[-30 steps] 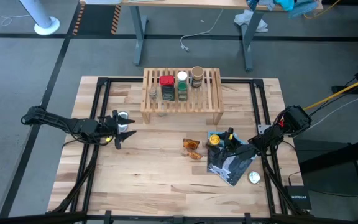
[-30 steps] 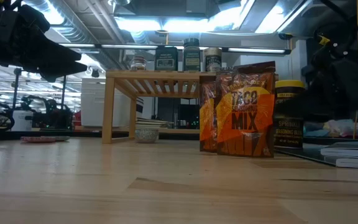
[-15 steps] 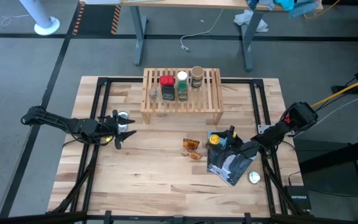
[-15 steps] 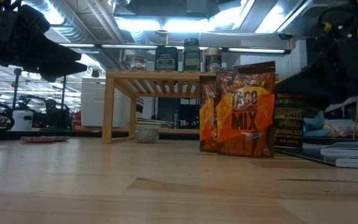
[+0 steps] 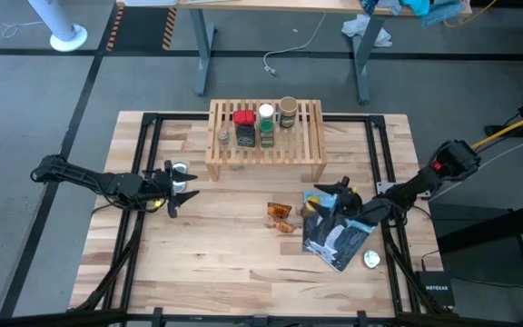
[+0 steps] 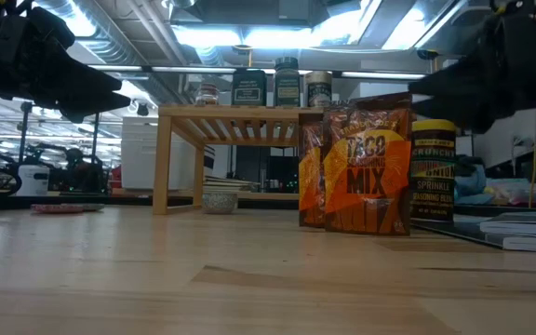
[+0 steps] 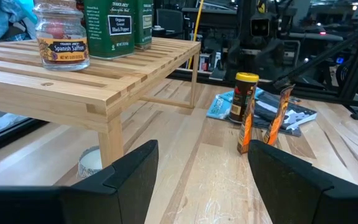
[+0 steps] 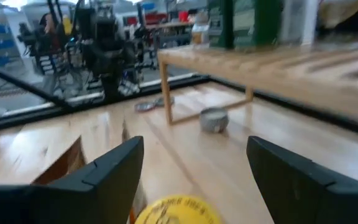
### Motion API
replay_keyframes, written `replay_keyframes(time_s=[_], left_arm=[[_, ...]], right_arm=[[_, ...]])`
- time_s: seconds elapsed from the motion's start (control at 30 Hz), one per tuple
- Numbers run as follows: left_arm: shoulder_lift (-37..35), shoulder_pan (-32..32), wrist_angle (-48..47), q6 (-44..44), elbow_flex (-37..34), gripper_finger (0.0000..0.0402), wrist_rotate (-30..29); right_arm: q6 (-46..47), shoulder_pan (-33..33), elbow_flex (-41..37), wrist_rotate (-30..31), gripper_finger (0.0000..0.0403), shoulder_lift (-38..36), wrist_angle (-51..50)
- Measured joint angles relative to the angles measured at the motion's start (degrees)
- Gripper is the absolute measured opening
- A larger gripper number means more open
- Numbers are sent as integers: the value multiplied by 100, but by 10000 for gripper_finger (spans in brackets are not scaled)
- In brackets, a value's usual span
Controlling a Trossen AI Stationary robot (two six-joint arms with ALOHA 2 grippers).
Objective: Shelf spices
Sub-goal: Remove the gold seasoning bottle from the shelf
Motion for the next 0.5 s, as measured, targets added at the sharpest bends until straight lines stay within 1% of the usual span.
replay_keyframes(time_s=[0.07, 0.17, 0.3, 0.4, 0.5], left_arm=[[-1, 0, -2, 0, 0, 241, 2], [0, 0, -1, 0, 0, 241, 0], [0, 2, 0, 0, -2, 241, 2], [0, 0, 0, 0, 0, 241, 2], [0, 0, -2, 0, 0, 241, 0]], right_arm=[[-323, -4, 0, 158, 292, -274, 54], [-1063, -13, 1, 416, 292, -713, 262], [-1985, -364, 59, 513, 292, -1342, 251], [-2367, -863, 111, 132, 292, -1695, 151], [-2370, -1510, 177, -390, 292, -1995, -240]])
